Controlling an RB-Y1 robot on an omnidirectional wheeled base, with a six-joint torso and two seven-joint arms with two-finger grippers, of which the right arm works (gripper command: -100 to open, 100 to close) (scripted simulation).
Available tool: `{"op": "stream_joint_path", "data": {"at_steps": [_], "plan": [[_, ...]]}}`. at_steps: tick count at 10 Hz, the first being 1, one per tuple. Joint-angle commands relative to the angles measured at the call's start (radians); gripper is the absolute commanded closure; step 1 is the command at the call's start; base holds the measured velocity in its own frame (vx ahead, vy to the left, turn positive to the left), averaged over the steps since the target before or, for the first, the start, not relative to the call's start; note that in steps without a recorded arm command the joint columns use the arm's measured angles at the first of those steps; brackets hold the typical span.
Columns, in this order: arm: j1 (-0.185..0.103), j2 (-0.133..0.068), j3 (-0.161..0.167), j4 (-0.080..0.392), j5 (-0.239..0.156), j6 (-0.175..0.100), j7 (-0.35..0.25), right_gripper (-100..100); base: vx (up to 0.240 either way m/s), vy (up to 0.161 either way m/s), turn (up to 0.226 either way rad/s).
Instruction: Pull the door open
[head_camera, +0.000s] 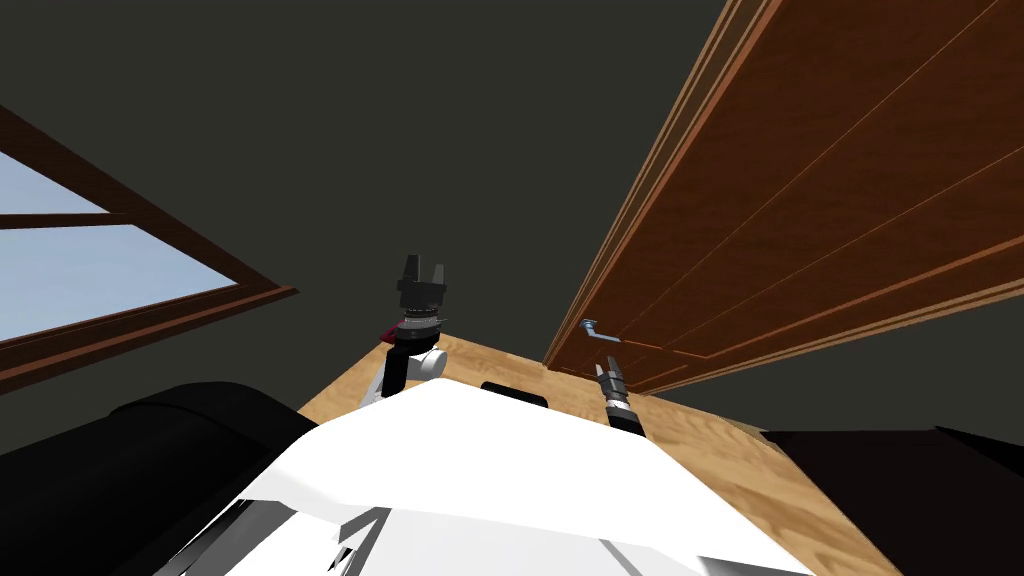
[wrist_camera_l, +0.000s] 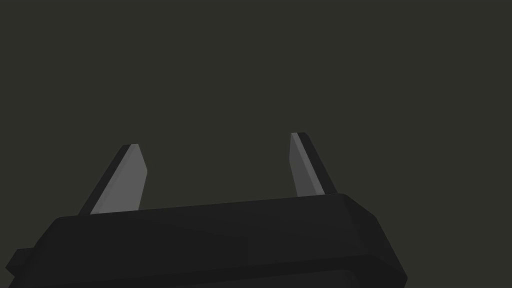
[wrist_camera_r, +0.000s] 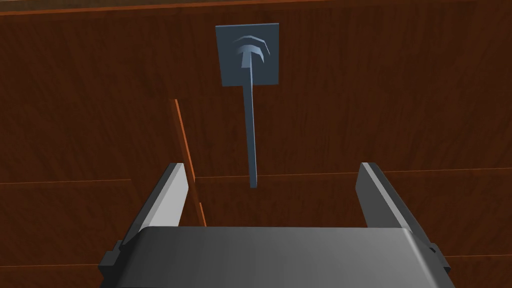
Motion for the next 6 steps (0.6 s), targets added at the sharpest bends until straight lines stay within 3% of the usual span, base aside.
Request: {"op": "stream_joint_path", "data": {"at_steps": [1, 4, 5, 6], "plan": [[-0.009, -0.005, 0.001, 0.032, -0.001, -0.014, -0.002, -100, 0.036, -0.04, 0.051], [-0.021, -0.015, 0.003, 0.083, -0.004, -0.033, -0.006, -100, 0.052, -0.051, 0.058], [-0.019, -0.011, 0.002, 0.072, -0.003, -0.028, -0.002, -100, 0.017, -0.021, 0.007], [-0.034, -0.007, -0.017, 0.096, -0.014, -0.028, 0.005, -100, 0.131, -0.035, 0.181]]}}
